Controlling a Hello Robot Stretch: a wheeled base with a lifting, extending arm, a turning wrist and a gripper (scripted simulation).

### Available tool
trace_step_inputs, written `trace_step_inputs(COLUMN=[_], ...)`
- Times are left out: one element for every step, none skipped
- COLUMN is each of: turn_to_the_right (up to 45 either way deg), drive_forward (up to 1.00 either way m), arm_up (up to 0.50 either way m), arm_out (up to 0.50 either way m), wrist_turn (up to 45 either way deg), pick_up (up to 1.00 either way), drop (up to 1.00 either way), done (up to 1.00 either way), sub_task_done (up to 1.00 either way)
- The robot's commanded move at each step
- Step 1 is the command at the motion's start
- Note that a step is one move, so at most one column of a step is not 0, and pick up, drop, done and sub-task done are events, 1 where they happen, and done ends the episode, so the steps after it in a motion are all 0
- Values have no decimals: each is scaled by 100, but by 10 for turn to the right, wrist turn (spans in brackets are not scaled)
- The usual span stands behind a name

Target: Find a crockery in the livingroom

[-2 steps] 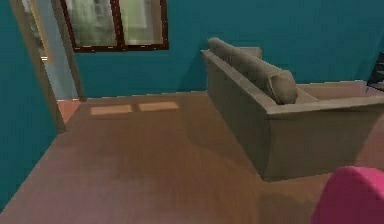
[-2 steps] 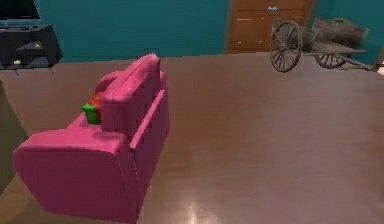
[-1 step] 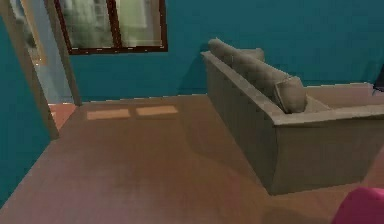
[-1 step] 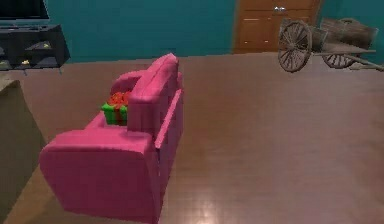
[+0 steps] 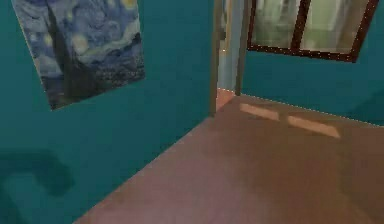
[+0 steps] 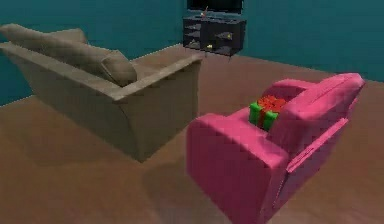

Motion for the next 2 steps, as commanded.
trace_step_inputs(turn_to_the_right=[-420,0], drive_forward=[0,55], arm_up=[0,0], arm_out=[0,0], wrist_turn=[0,0], pick_up=[0,0], drop=[0,0], done=[0,0], sub_task_done=[0,0])
